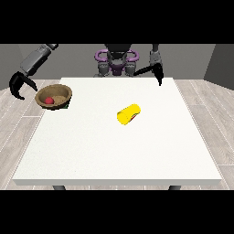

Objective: Pick the cup and pour the ball into the bowl, then pick the bowl and place it on the pad

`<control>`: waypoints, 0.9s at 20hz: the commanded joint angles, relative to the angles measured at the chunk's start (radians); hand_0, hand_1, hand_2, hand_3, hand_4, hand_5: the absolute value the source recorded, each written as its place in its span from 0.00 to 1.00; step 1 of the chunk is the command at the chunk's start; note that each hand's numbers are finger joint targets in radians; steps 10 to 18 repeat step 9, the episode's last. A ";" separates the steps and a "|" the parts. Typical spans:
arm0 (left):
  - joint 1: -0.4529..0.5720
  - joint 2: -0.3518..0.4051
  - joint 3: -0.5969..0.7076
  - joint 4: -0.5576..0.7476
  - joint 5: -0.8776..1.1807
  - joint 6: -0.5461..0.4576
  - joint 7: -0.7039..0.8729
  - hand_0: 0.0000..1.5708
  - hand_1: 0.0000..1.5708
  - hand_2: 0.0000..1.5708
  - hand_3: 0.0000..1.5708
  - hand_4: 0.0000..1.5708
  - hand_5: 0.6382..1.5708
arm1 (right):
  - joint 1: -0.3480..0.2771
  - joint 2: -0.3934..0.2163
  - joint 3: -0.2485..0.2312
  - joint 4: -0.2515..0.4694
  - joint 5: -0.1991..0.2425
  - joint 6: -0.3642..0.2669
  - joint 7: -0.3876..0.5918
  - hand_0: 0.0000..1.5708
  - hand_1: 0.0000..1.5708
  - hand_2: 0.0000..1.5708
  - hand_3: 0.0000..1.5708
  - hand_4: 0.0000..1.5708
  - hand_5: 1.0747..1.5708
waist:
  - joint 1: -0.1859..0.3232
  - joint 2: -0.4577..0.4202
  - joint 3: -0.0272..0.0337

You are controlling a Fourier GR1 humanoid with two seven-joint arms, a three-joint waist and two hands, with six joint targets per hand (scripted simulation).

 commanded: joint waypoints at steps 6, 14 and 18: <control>0.052 -0.019 -0.013 -0.012 -0.001 0.008 -0.029 0.00 0.00 0.00 0.00 0.00 1.00 | -0.064 -0.094 -0.028 0.000 -0.029 0.073 0.089 0.00 0.00 0.16 0.14 0.00 0.86 | -0.017 -0.031 -0.0006; 0.057 -0.037 -0.013 0.090 -0.004 0.012 -0.021 0.00 0.00 0.00 0.00 0.00 1.00 | -0.088 -0.128 -0.025 -0.029 -0.048 0.173 0.158 0.00 0.00 0.12 0.18 0.00 0.86 | -0.046 -0.140 -0.0025; 0.057 -0.037 -0.013 0.090 -0.004 0.012 -0.021 0.00 0.00 0.00 0.00 0.00 1.00 | -0.088 -0.128 -0.025 -0.029 -0.048 0.173 0.158 0.00 0.00 0.12 0.18 0.00 0.86 | -0.046 -0.140 -0.0025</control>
